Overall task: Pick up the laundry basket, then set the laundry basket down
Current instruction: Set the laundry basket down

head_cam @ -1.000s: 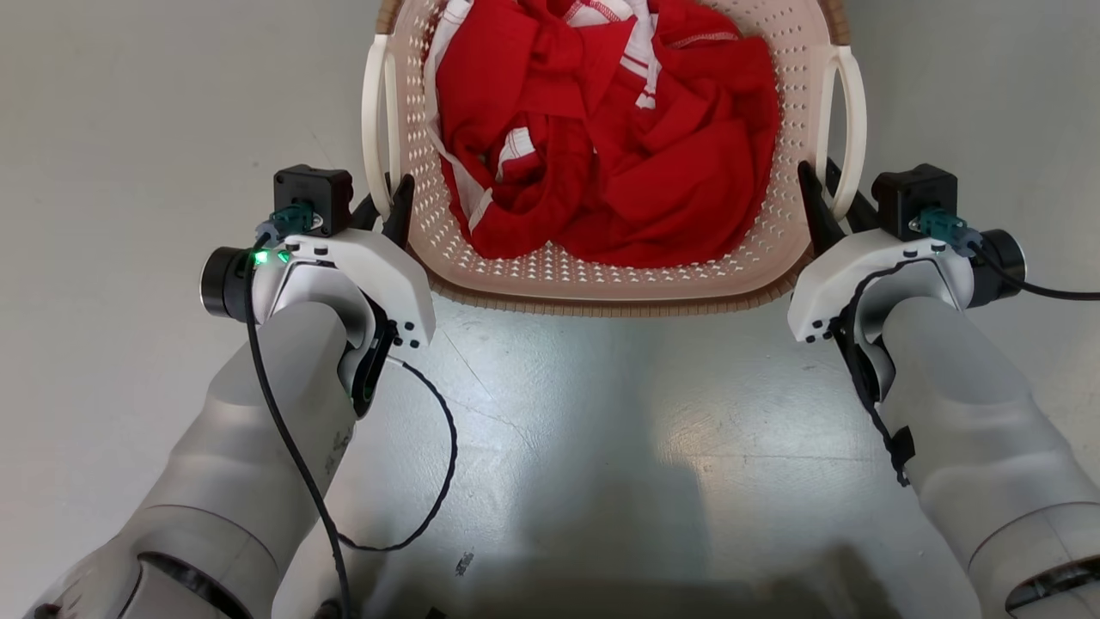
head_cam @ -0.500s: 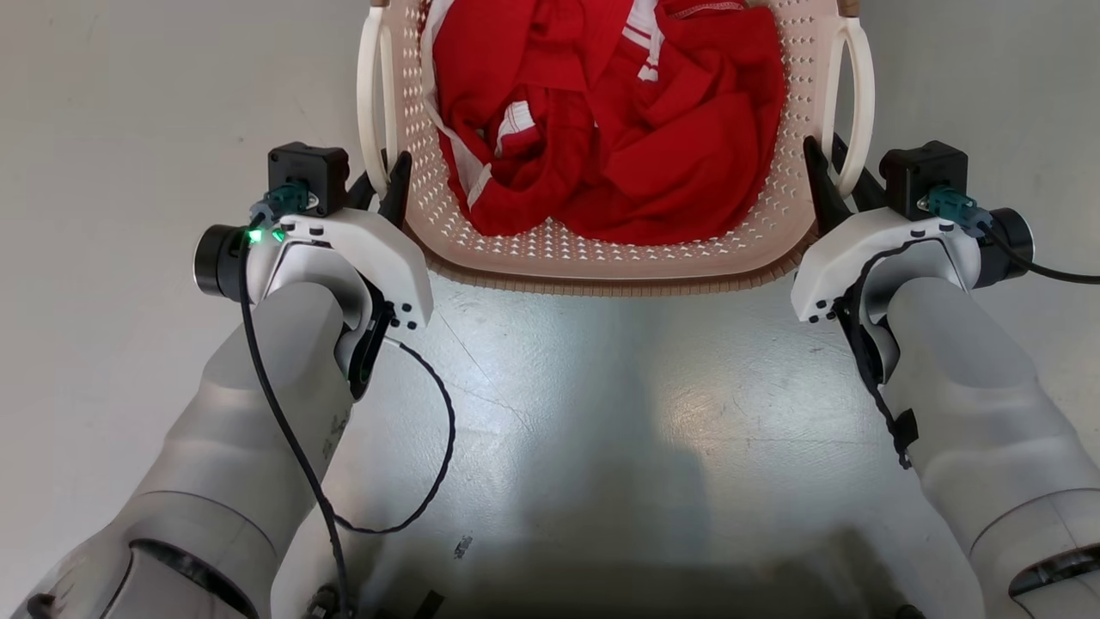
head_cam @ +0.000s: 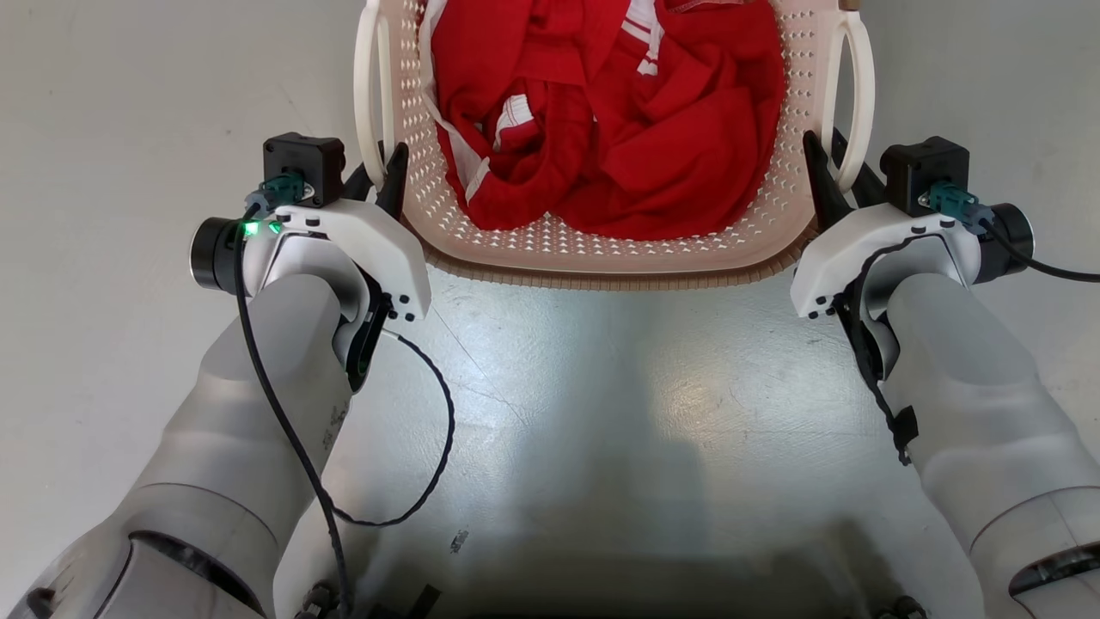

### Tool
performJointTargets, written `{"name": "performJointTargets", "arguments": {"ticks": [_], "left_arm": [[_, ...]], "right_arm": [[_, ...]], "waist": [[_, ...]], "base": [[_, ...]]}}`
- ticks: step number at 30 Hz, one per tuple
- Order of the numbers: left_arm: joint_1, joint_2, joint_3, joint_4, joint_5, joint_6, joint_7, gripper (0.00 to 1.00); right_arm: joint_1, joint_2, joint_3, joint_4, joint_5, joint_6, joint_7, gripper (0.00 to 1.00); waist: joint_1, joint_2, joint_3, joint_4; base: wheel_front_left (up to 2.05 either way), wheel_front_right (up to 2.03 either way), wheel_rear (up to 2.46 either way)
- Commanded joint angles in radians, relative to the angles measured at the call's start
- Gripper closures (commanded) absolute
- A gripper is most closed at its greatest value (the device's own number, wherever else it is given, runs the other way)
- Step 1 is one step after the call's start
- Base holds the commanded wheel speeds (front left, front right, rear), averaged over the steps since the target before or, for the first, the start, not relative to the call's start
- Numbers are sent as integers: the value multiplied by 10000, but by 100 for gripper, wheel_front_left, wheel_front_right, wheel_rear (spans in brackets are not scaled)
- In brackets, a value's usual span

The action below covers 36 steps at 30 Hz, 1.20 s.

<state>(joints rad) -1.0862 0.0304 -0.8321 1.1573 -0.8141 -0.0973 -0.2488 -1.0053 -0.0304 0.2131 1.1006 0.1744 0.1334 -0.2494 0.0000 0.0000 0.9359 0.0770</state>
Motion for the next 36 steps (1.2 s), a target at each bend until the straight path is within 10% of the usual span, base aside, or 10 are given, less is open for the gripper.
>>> {"name": "performJointTargets", "arguments": {"ticks": [1, 36], "left_arm": [[-48, 653, 166, 133, 158, -19, -129, 100], [-63, 328, -126, 698, 124, -289, -130, 80]], "right_arm": [[300, -198, 100, 8, -35, -27, -124, 100], [325, -198, 495, 84, 447, -27, -124, 100]], "waist": [[0, 0, 20, -9], [0, 0, -21, 10]], "base": [[0, 0, 0], [0, 0, 0]]}}
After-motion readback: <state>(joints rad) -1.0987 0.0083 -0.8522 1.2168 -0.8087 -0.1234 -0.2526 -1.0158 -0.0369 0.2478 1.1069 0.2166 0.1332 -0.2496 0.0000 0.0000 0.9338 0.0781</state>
